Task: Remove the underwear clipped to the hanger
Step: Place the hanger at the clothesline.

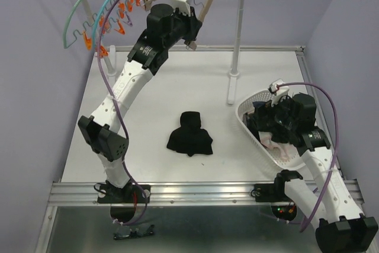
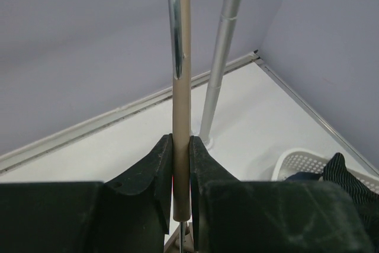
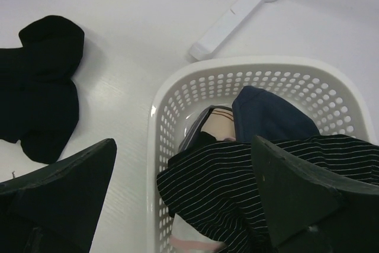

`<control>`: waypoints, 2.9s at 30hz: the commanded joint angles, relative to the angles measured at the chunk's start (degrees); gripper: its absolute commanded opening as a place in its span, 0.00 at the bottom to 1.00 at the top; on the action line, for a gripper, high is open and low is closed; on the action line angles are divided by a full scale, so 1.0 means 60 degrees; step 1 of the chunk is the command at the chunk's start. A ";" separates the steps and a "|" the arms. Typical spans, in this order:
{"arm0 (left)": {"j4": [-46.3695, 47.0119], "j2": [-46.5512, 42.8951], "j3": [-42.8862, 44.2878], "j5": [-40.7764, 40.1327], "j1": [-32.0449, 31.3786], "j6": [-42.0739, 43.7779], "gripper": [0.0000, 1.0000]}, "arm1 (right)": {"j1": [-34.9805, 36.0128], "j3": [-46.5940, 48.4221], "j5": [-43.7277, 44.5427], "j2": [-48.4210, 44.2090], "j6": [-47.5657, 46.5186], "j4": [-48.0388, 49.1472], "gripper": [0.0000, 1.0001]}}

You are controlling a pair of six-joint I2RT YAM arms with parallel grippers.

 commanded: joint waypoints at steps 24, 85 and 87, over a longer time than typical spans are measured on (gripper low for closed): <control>0.2101 0.3347 0.5320 -0.0933 0.0750 -0.2075 0.00 | -0.0103 -0.0236 -0.0546 -0.0630 0.0124 0.0887 1.00; 0.3596 0.3773 0.5511 -0.2046 0.0853 -0.2851 0.41 | -0.0425 -0.0266 -0.0766 -0.0674 0.0110 0.0901 1.00; 0.3567 0.3685 0.5467 -0.1973 0.0823 -0.2837 0.43 | -0.0440 -0.0280 -0.0751 -0.0674 0.0095 0.0887 1.00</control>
